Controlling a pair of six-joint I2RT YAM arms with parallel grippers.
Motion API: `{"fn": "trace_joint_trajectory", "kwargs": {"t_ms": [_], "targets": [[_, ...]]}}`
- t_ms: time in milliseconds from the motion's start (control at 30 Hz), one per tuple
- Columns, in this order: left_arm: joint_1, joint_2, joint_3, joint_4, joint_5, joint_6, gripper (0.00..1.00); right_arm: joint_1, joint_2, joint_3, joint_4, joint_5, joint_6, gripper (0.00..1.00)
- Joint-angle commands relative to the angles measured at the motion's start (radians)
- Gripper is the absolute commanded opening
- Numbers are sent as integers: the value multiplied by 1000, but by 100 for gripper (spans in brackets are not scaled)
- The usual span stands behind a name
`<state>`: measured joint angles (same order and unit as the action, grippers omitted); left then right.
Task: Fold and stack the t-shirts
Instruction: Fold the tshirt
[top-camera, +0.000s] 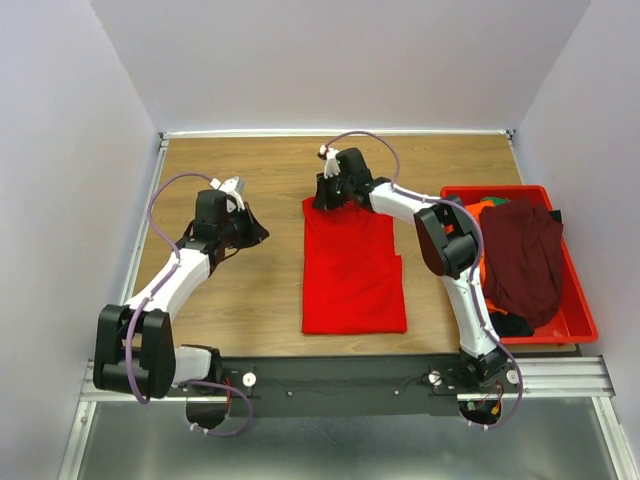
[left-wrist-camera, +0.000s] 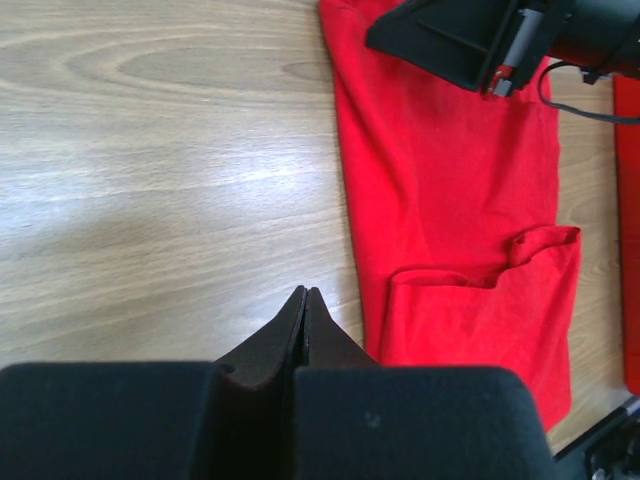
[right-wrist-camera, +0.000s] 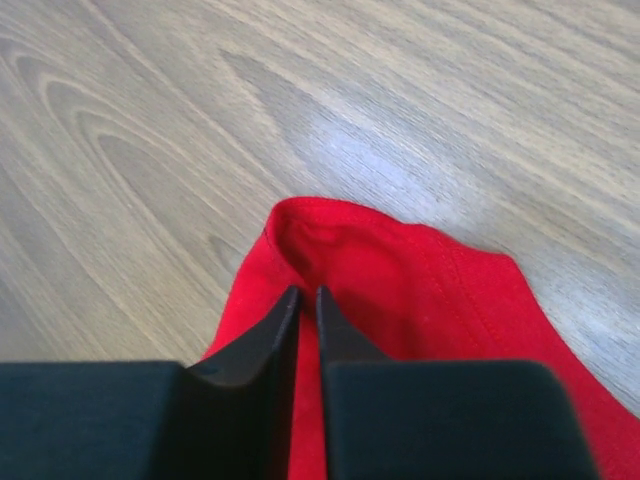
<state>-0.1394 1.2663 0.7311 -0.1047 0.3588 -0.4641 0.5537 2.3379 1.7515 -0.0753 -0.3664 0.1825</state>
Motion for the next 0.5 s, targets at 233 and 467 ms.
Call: {"fn": "trace_joint_trajectory", "kwargs": {"t_ms": [233, 467], "targets": [[-181, 223, 68, 178, -12, -140, 11, 6, -54, -69, 14, 99, 11, 11], [-192, 369, 125, 252, -29, -202, 11, 6, -68, -64, 25, 99, 18, 11]]}}
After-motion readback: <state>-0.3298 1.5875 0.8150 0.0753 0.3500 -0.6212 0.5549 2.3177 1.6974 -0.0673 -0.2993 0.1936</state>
